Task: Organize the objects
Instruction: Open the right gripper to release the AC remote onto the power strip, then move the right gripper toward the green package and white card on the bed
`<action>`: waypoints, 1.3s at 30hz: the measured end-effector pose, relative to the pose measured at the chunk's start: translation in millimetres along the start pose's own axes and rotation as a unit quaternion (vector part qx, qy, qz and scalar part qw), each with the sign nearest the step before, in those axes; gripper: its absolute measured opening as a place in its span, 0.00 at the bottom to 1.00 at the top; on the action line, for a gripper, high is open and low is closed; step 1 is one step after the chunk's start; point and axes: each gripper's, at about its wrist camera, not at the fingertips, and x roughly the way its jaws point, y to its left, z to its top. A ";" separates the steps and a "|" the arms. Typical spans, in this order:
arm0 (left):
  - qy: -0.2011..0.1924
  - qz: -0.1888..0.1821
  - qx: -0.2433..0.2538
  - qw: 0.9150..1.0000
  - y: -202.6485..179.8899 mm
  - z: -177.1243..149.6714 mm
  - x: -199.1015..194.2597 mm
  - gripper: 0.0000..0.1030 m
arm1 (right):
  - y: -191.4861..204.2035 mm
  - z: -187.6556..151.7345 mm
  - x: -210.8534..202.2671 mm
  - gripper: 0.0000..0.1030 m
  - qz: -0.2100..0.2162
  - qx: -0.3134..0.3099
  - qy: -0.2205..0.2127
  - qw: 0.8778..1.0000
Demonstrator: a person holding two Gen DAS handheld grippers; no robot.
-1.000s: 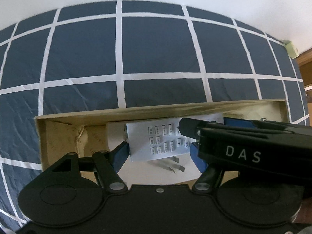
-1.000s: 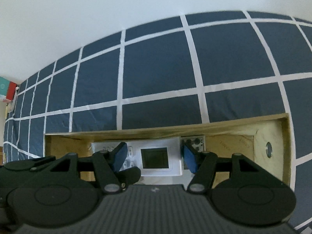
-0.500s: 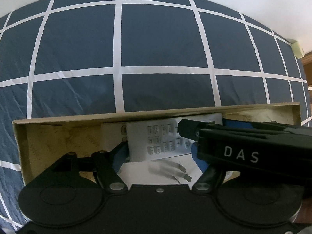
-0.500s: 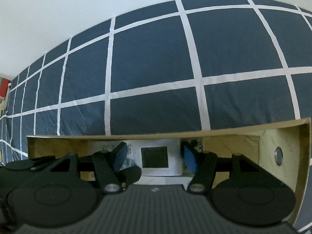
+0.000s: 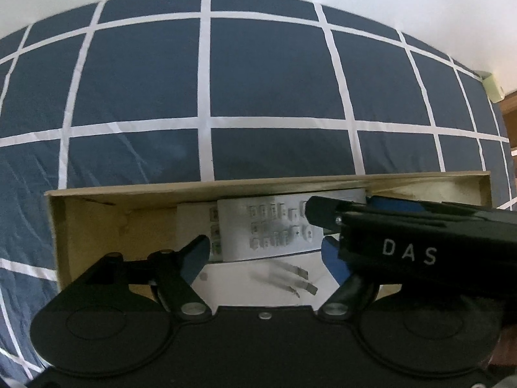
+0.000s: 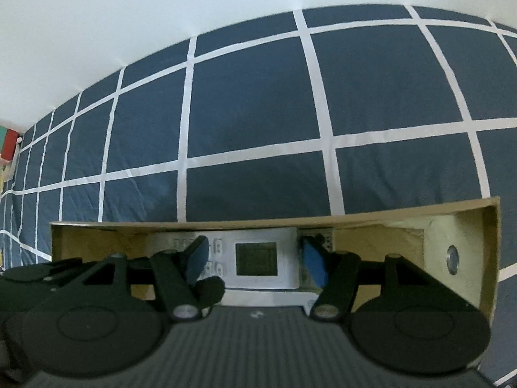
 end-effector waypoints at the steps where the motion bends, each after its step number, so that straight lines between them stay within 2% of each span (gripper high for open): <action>1: -0.003 0.002 0.000 1.000 -0.2 -1.1 -3.1 0.75 | -0.1 -0.6 -2.2 0.62 0.000 0.000 -0.002 1.000; 4: -0.012 0.009 -0.001 1.000 -1.5 -6.0 -13.0 0.76 | 0.4 -3.6 -10.5 0.63 0.002 -0.004 -0.007 1.000; 8: -0.024 0.016 -0.004 1.000 -4.1 -16.5 -28.3 0.82 | 0.4 -8.3 -25.1 0.66 0.001 -0.007 -0.019 1.000; 20: -0.063 0.034 -0.005 0.997 -22.0 -58.6 -76.8 0.93 | -8.4 -37.0 -82.7 0.86 -0.005 -0.008 -0.068 0.998; 25: -0.082 0.040 -0.001 0.996 -32.8 -79.9 -97.3 0.93 | -15.3 -57.9 -109.7 0.93 -0.007 -0.007 -0.090 0.996; 39: -0.113 0.033 0.032 0.993 -85.5 -153.0 -137.3 0.95 | -53.4 -138.2 -186.9 0.99 -0.021 0.015 -0.138 0.990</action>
